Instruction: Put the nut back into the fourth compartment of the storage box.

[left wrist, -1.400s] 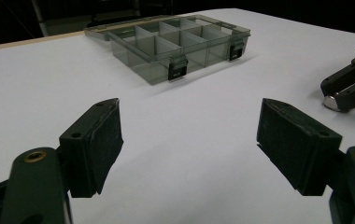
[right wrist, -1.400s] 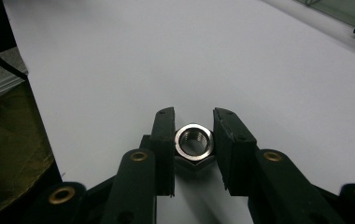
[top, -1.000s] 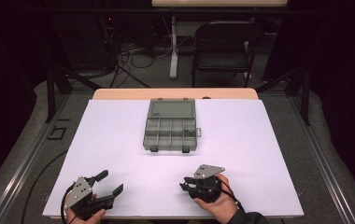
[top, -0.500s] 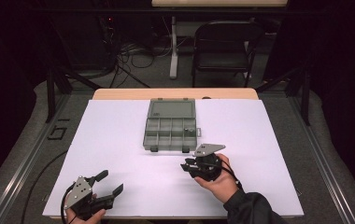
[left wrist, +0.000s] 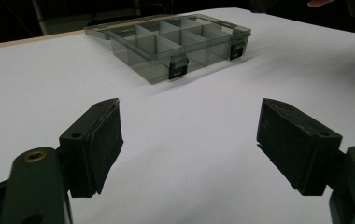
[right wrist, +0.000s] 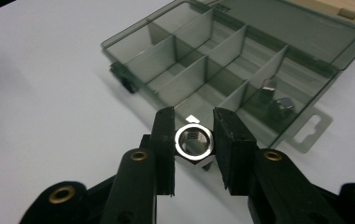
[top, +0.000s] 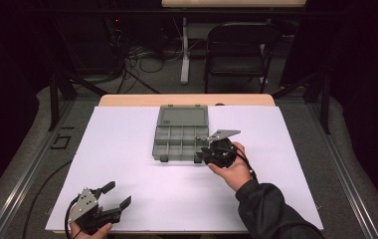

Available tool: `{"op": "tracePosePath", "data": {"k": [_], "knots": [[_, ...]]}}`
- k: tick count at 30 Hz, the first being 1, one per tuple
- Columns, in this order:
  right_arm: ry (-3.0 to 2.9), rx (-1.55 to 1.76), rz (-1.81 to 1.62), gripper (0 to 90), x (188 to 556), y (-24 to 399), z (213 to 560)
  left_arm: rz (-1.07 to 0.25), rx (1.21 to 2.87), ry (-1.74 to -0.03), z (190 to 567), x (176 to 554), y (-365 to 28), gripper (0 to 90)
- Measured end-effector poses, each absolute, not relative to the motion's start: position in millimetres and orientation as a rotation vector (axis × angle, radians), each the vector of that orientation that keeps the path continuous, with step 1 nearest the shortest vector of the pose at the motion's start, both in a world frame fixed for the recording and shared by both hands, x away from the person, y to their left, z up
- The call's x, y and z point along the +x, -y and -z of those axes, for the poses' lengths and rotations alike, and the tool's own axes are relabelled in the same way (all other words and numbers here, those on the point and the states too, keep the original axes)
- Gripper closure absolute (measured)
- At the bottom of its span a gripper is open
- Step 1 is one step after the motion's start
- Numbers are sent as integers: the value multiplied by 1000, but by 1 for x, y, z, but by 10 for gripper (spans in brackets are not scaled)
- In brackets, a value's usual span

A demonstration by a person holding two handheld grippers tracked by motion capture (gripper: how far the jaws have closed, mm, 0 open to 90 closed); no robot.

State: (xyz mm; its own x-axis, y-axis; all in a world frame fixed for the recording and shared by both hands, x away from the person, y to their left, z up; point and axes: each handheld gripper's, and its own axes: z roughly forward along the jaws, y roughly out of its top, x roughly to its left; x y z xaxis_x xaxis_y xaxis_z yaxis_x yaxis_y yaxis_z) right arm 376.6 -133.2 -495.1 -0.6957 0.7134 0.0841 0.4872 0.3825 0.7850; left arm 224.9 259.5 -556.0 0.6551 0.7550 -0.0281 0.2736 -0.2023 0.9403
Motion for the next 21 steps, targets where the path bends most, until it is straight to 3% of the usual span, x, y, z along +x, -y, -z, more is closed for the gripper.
{"op": "tracePosePath", "data": {"k": [21], "knots": [[-2190,1251,-1075,702,447,116,517,-544,1779,-830,557,226,-260,224]]}}
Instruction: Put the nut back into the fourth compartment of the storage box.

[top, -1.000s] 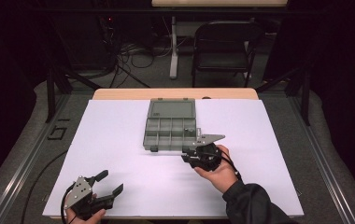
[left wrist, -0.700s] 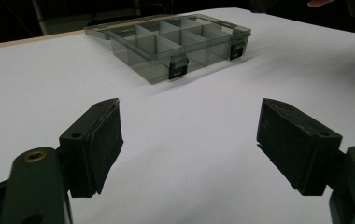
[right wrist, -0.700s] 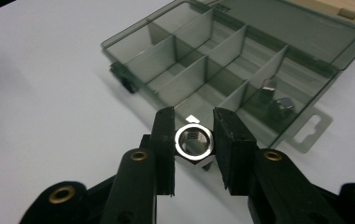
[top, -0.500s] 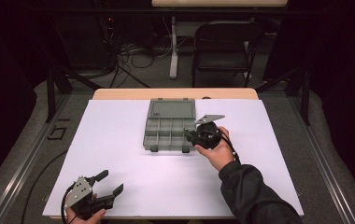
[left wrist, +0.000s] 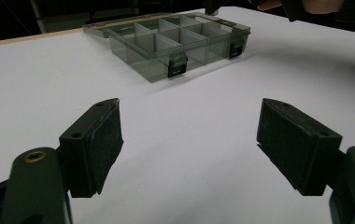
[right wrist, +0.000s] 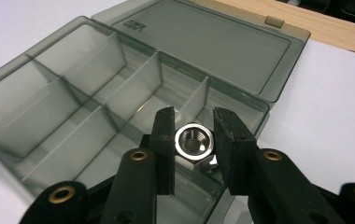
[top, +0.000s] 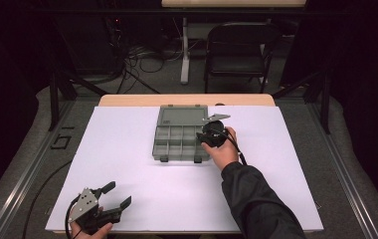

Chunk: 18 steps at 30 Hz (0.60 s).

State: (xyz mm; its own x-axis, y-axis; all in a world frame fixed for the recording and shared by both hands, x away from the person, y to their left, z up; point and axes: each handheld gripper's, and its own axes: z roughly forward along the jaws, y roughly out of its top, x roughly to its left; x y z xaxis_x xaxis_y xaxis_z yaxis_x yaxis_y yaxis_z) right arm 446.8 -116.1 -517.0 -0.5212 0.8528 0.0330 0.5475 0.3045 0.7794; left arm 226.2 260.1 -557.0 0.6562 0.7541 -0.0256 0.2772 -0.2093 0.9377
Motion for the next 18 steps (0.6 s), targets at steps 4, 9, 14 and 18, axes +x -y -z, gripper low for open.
{"op": "tracePosePath", "data": {"k": [4,9,14,18], "knots": [[-2178,1275,-1066,702,453,115,519,-543,1764,-837,558,227,-261,224],[-2171,1297,-1050,642,457,117,523,-540,1771,-836,557,226,-261,224],[-2154,1274,-1063,568,454,121,517,-551,1760,-837,558,226,-261,223],[-2160,1239,-1087,542,445,126,508,-547,1767,-835,557,225,-261,224]]}}
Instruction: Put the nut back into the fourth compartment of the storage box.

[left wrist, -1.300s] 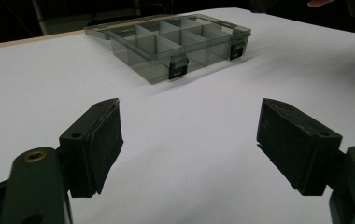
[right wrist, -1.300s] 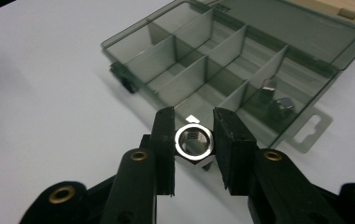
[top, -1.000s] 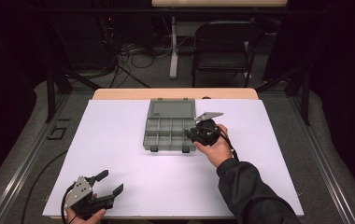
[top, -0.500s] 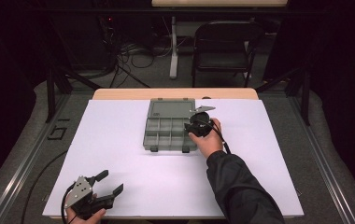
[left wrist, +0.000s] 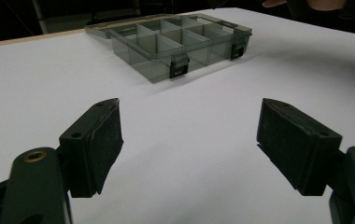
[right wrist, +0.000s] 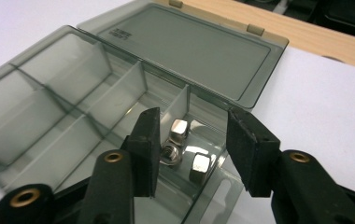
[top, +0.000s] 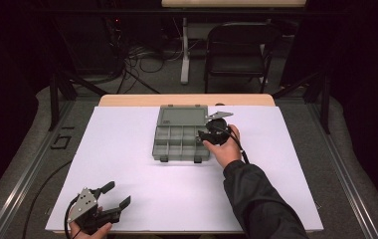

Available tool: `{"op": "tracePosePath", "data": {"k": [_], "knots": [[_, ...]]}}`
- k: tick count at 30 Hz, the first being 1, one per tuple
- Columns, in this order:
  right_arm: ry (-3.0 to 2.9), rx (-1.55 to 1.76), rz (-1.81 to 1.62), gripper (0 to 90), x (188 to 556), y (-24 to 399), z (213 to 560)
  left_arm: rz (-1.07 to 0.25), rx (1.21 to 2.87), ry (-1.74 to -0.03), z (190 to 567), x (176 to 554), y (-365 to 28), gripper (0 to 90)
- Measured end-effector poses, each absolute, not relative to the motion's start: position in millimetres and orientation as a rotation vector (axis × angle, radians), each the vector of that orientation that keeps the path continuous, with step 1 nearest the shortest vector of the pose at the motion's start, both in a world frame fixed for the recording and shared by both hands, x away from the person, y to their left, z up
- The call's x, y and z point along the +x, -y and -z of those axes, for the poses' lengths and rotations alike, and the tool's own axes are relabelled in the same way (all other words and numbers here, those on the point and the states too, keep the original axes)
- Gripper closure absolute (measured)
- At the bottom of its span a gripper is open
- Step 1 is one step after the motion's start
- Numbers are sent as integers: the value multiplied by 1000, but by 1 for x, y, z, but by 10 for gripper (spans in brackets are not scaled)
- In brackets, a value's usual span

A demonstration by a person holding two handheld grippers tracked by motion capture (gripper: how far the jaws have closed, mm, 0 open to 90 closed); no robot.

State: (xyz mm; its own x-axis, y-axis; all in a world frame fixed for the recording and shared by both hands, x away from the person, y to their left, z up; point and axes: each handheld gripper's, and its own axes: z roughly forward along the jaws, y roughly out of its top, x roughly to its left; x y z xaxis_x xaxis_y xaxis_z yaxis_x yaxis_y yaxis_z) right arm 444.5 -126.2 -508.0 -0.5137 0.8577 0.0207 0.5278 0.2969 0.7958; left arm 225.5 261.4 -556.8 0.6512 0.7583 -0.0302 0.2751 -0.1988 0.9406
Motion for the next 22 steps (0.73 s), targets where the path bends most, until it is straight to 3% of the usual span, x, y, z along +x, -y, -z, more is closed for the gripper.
{"op": "tracePosePath", "data": {"k": [8,16,22], "knots": [[-2180,1194,-1136,539,414,137,503,-550,1767,-842,557,226,-261,224],[-2178,1134,-1199,532,352,164,510,-554,1766,-847,558,226,-262,223],[-2162,1053,-1228,475,297,198,521,-560,1743,-870,557,228,-266,224]]}}
